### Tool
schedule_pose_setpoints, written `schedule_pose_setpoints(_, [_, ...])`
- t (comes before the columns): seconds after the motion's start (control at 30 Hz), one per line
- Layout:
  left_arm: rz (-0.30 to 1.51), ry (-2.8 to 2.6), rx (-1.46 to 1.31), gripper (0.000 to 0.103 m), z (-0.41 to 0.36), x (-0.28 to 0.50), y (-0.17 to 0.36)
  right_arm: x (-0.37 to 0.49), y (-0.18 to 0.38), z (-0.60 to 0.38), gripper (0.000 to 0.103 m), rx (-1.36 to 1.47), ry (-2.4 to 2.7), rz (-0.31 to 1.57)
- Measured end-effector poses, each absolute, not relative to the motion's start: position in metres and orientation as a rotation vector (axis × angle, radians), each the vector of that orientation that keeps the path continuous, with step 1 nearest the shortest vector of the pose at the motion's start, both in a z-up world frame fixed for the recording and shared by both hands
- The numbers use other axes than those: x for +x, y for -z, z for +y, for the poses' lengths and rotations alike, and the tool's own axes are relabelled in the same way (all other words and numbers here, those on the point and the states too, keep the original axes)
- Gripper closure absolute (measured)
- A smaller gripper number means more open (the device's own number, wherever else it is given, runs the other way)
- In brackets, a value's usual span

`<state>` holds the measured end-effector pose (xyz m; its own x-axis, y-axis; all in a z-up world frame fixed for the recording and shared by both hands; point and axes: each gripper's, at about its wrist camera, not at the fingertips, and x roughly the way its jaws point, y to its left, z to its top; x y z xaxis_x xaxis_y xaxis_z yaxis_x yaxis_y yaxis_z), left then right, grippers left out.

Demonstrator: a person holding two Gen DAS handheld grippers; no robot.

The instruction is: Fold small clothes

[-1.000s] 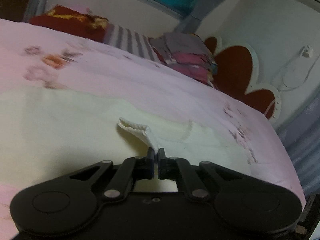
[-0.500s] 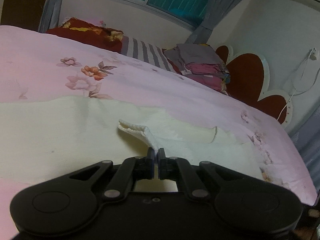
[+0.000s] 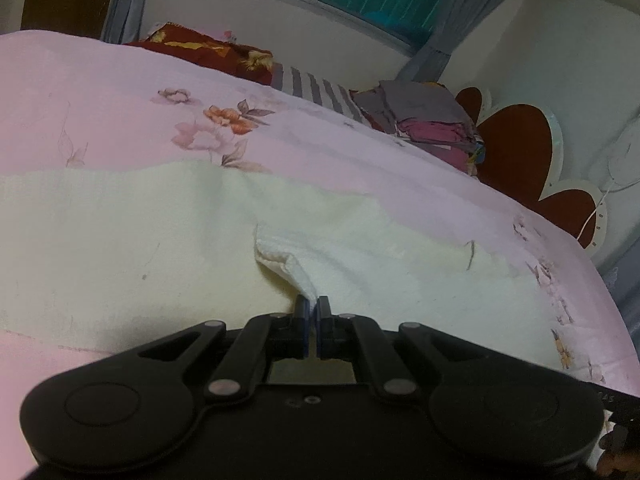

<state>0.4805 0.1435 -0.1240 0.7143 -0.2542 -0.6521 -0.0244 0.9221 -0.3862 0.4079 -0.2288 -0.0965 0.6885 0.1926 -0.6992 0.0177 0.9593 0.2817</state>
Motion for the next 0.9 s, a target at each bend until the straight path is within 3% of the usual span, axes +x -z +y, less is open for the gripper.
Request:
schedule_pose_setpoints(0.07, [0.787, 0.136, -0.386, 0.099, 0.144, 0.482, 0.127, 0.406, 0.094, -0.231, 0.078, 0.289, -0.109, 0.815])
schedule_pose_setpoints(0.17, [0.786, 0.091, -0.324, 0.079, 0.142, 0.477, 0.121, 0.398, 0.083, -0.236, 0.078, 0.317, -0.144, 0.790])
schedule_pose_setpoints(0.23, [0.704, 0.025, -0.183, 0.054, 0.129, 0.464, 0.103, 0.391, 0.073, -0.237, 0.078, 0.307, -0.142, 0.745])
schedule_pose_setpoints(0.33, [0.656, 0.126, -0.124, 0.036, 0.097, 0.459, 0.089, 0.396, 0.066, -0.237, 0.078, 0.319, -0.122, 0.719])
schedule_pose_setpoints(0.53, [0.708, 0.256, -0.066, 0.036, 0.034, 0.479, 0.103, 0.422, 0.072, -0.187, 0.078, 0.298, -0.250, 0.769])
schedule_pose_setpoints(0.63, [0.739, 0.220, -0.073, 0.036, 0.044, 0.486, 0.113, 0.424, 0.079, -0.178, 0.078, 0.255, -0.276, 0.793])
schedule_pose_setpoints(0.9, [0.752, 0.143, -0.122, 0.036, 0.087, 0.481, 0.120, 0.416, 0.093, -0.261, 0.078, 0.307, -0.021, 0.816])
